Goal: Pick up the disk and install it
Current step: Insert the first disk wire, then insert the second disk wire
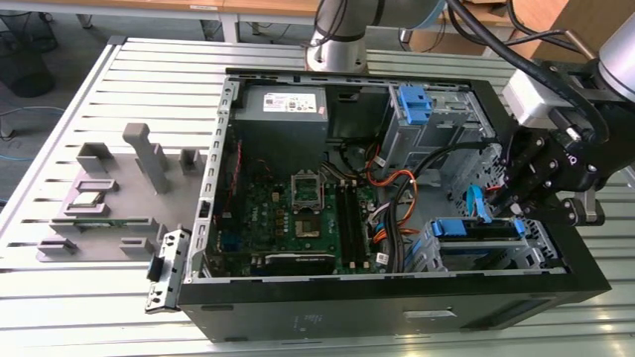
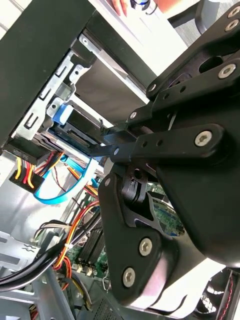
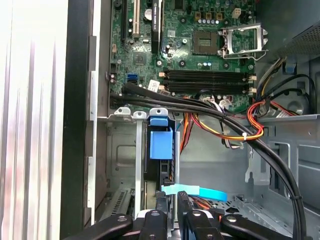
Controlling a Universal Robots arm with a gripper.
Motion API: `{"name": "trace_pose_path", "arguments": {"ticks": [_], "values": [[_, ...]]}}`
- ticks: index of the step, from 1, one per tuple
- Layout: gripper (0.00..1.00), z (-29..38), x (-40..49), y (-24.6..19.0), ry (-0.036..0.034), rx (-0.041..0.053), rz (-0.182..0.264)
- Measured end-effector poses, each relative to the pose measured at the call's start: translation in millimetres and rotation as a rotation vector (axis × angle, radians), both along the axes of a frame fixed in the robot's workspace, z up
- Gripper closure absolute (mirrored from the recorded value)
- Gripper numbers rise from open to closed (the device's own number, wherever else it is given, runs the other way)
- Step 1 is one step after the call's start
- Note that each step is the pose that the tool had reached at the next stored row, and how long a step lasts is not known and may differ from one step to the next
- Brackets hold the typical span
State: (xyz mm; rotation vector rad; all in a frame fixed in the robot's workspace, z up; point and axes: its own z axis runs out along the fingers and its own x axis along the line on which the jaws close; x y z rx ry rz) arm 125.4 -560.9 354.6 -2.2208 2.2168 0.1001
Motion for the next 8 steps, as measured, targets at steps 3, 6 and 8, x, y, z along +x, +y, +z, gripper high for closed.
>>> {"name": "trace_pose_path", "arguments": {"ticks": [3,6,8], "values": [[0.76,0.6,0.0,-0.1,0.0000,0.0000,0.000],[0.76,1.4,0.1,0.0,0.0000,0.0010,0.000],[0.76,1.6,0.0,0.0,0.0000,0.0036,0.000]]}}
